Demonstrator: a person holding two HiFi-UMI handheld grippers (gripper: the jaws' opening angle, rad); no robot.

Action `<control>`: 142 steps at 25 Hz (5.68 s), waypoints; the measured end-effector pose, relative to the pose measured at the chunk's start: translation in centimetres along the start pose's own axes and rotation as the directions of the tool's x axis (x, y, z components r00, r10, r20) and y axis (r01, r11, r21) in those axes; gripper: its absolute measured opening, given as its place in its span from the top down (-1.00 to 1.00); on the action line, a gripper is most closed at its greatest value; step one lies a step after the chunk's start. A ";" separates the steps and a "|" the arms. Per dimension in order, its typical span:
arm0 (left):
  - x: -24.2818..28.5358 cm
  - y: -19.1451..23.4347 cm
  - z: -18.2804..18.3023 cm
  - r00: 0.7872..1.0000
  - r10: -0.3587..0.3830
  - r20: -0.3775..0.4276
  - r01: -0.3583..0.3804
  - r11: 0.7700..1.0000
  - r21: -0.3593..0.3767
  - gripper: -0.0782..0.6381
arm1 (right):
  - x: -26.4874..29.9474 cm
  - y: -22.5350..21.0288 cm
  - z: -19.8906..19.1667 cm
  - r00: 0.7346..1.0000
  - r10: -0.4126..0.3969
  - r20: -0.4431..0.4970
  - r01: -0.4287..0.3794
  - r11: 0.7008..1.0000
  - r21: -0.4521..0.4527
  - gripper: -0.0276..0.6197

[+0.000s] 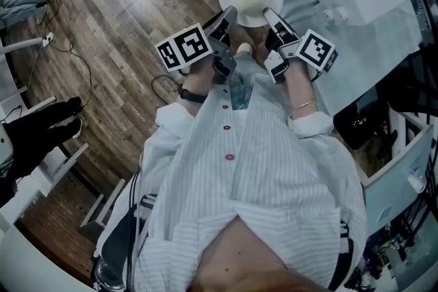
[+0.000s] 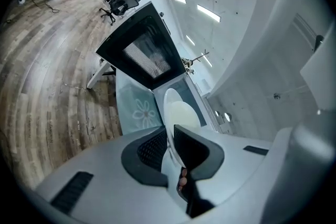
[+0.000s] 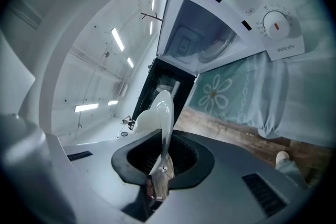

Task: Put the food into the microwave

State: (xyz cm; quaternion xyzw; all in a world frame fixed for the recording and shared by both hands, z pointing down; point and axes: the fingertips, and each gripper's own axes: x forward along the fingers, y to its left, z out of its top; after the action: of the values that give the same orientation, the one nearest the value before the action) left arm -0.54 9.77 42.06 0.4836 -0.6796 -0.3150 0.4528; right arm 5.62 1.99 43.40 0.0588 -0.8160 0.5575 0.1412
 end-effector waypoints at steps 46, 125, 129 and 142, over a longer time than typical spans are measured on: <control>21.4 -2.6 5.4 0.695 -0.187 -0.694 0.343 0.935 0.091 0.67 | 2.5 -6.0 12.8 0.703 -0.383 0.599 0.199 0.915 0.351 0.76; 34.4 1.0 3.6 0.771 -0.010 -0.637 0.307 0.881 0.359 0.53 | 5.1 -15.7 21.4 0.646 -0.594 0.479 0.657 0.752 0.048 0.49; 34.6 0.9 3.7 0.781 -0.008 -0.624 0.308 0.875 0.375 0.52 | 5.0 -15.6 21.8 0.628 -0.608 0.486 0.691 0.722 0.011 0.47; 35.1 1.0 4.1 0.807 0.028 -0.590 0.308 0.832 0.461 0.51 | 5.0 -15.8 22.4 0.589 -0.634 0.500 0.754 0.654 -0.058 0.42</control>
State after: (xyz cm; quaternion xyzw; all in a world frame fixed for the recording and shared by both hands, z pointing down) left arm -8.95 -23.02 52.20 0.7129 -0.5320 0.0138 0.4567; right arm 1.13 -24.36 51.44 0.4793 -0.8020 0.3139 0.1689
